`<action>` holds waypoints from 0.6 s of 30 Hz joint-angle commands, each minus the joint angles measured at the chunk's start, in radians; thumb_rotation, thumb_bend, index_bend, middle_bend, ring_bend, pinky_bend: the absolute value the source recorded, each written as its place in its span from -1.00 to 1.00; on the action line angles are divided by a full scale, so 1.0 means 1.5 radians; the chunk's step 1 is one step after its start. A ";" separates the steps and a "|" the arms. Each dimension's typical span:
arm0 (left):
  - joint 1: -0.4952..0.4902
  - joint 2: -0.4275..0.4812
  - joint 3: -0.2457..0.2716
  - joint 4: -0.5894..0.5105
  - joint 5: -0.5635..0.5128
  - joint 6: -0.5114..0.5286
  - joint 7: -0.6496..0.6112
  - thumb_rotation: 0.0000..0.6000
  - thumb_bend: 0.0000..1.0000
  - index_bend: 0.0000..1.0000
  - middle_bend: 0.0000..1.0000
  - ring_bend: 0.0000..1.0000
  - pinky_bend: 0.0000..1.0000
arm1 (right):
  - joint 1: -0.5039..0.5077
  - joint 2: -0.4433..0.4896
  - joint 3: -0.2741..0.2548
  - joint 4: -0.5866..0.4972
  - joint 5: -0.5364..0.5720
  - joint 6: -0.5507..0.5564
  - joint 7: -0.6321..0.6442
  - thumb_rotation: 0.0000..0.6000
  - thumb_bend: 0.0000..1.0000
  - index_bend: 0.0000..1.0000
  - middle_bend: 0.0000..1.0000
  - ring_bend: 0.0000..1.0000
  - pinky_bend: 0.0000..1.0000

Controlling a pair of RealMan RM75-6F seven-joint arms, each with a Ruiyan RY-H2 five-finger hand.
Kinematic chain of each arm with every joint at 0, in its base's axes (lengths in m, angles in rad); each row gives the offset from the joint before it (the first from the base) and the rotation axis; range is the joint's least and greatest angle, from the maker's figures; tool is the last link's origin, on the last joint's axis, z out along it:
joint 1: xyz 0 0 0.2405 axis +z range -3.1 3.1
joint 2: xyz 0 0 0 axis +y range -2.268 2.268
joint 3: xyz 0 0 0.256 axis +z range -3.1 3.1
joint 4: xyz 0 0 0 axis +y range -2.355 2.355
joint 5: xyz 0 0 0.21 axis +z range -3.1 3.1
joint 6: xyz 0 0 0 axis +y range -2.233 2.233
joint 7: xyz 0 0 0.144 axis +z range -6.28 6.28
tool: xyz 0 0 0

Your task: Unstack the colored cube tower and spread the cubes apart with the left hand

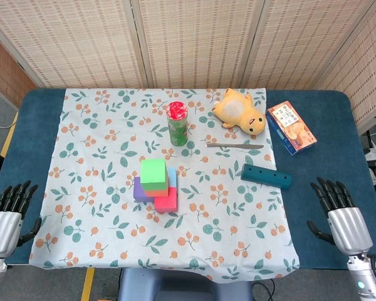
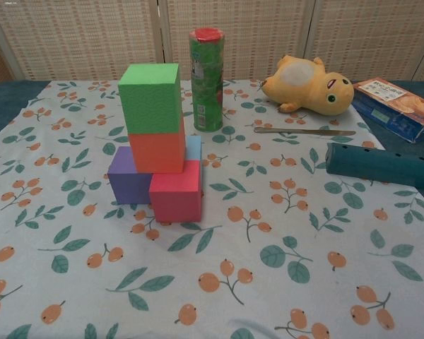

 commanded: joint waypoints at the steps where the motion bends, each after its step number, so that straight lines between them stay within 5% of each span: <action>1: -0.003 -0.003 0.005 0.000 0.009 -0.005 -0.006 1.00 -0.15 -1.00 -1.00 -1.00 -0.88 | -0.001 0.004 -0.003 -0.004 -0.003 0.000 0.002 0.78 -0.64 -1.00 -1.00 -1.00 -1.00; 9: -0.043 0.003 0.011 -0.015 0.074 -0.025 -0.094 1.00 -0.14 -1.00 -1.00 -1.00 -0.86 | -0.005 0.011 -0.007 -0.012 -0.013 0.008 0.006 0.79 -0.64 -1.00 -1.00 -1.00 -1.00; 12: -0.124 0.022 -0.030 -0.093 0.143 -0.057 -0.085 1.00 -0.14 -1.00 -1.00 -1.00 -0.86 | -0.005 0.015 -0.012 -0.017 -0.017 0.004 0.012 0.79 -0.64 -1.00 -1.00 -1.00 -1.00; 18: -0.220 0.027 -0.081 -0.239 0.073 -0.198 -0.020 1.00 -0.11 -1.00 -1.00 -1.00 -0.87 | -0.005 0.029 -0.024 -0.029 -0.032 0.000 0.027 0.78 -0.64 -1.00 -1.00 -1.00 -1.00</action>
